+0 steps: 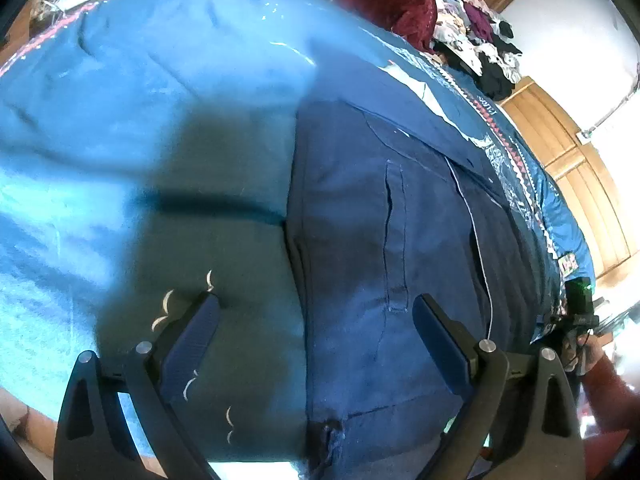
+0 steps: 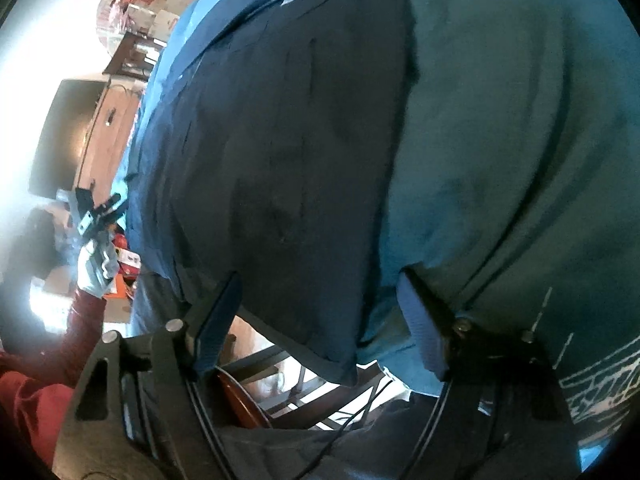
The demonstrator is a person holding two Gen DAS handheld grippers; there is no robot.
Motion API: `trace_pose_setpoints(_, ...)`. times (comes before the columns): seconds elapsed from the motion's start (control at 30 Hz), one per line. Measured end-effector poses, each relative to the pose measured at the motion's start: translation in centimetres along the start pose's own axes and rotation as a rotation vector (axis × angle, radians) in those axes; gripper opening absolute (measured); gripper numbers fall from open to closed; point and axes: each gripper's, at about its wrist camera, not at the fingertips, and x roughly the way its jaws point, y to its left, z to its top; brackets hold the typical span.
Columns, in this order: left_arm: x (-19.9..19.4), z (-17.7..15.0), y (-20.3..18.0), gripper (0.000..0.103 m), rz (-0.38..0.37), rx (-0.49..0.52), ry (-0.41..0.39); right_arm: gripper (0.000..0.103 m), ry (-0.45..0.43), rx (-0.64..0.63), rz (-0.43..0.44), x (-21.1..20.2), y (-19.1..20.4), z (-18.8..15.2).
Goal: Fold large clothes
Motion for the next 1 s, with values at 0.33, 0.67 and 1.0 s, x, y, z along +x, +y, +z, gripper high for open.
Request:
trace_pose_setpoints(0.33,-0.7,0.0,0.8,0.090,-0.044,0.031,0.034,0.073,0.043,-0.043,0.052,1.1,1.2,-0.9)
trace_pose_setpoints(0.67,-0.6,-2.8,-0.4,0.053,-0.091,0.137,0.110,0.071,0.037,-0.022,0.137,1.1,1.1,-1.0)
trace_pose_setpoints(1.0,0.4,-4.0,-0.7,0.018,-0.221,0.135,0.204,0.062,0.084,0.019,0.250,1.7,-0.6,-1.1)
